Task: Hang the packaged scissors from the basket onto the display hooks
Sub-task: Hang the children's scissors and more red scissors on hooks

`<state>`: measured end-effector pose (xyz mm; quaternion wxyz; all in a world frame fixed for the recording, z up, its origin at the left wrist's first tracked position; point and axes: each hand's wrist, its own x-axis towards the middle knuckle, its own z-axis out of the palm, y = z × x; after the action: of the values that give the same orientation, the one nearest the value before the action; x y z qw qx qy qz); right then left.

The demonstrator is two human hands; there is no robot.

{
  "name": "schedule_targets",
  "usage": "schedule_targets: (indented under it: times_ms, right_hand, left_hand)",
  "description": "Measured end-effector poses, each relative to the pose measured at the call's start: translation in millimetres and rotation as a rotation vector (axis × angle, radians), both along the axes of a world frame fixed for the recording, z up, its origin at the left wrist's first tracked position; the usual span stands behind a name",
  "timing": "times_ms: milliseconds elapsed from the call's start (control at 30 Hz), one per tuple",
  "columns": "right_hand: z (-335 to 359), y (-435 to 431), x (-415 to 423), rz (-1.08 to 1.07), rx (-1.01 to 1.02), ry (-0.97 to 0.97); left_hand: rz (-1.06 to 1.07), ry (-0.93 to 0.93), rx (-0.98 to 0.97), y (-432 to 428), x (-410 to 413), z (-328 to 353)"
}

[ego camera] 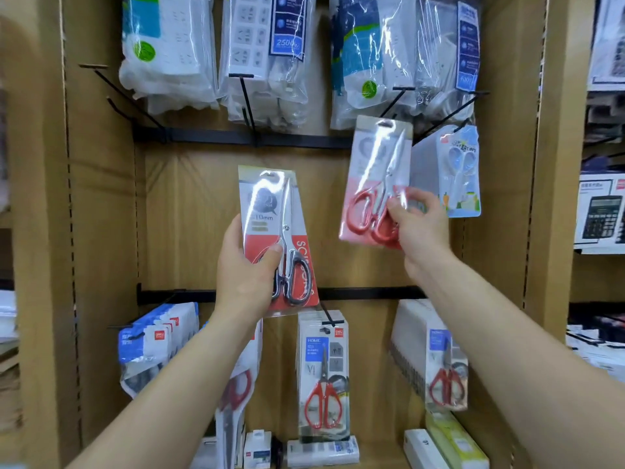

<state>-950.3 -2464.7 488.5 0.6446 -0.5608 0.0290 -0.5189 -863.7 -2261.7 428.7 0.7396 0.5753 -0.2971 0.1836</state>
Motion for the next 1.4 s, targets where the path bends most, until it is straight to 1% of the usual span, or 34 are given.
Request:
schedule_targets:
  times_ms: [133, 233, 367, 600, 833, 967, 1100, 1133, 1167, 1200, 1267, 1333, 1367, 1400]
  right_hand:
    - [24, -24, 7, -0.102, -0.030, -0.007]
    - [21, -34, 13, -0.153, -0.072, 0.013]
    - [11, -41, 12, -0.154, -0.100, -0.018]
    - [31, -46, 15, -0.227, -0.065, -0.013]
    - [30, -56, 22, -0.301, -0.051, 0.037]
    - [37, -62, 35, -0.411, -0.160, 0.176]
    - [34, -62, 45, -0.545, -0.313, 0.457]
    - [27, -56, 45, -0.563, -0.342, 0.497]
    - [19, -48, 43, -0.536, -0.349, 0.493]
    - [9, -37, 39, -0.444, -0.340, 0.447]
    - [-16, -7, 28, -0.112, -0.311, 0.376]
    - [-38, 24, 16, 0.215, -0.312, 0.395]
    - [-47, 34, 13, 0.314, -0.320, 0.389]
    - [-54, 41, 12, 0.364, -0.322, 0.373]
  left_hand:
    - [-0.035, 0.037, -0.004, 3, 2, -1]
    - [-0.050, 0.057, -0.003, 2, 3, 0]
    - [-0.056, 0.046, 0.009, 0, 4, 1]
    - [-0.054, 0.046, 0.010, -1, 3, 0]
    - [-0.043, 0.033, 0.013, -1, 2, -1]
    - [-0.042, 0.017, 0.011, -2, 0, -1]
    - [-0.051, -0.014, 0.017, -5, -4, 1]
    - [-0.057, -0.019, 0.019, -6, -4, 1]
    - [-0.063, -0.021, 0.024, -6, -4, 1]
    - [-0.068, -0.020, 0.030, -6, -4, 1]
    - [-0.074, -0.015, 0.036, -8, -3, 0]
    - [-0.064, -0.008, 0.032, -12, -5, -2]
    - [-0.055, -0.010, 0.029, -15, -6, -2]
    - [-0.053, -0.011, 0.028, -18, -7, -3]
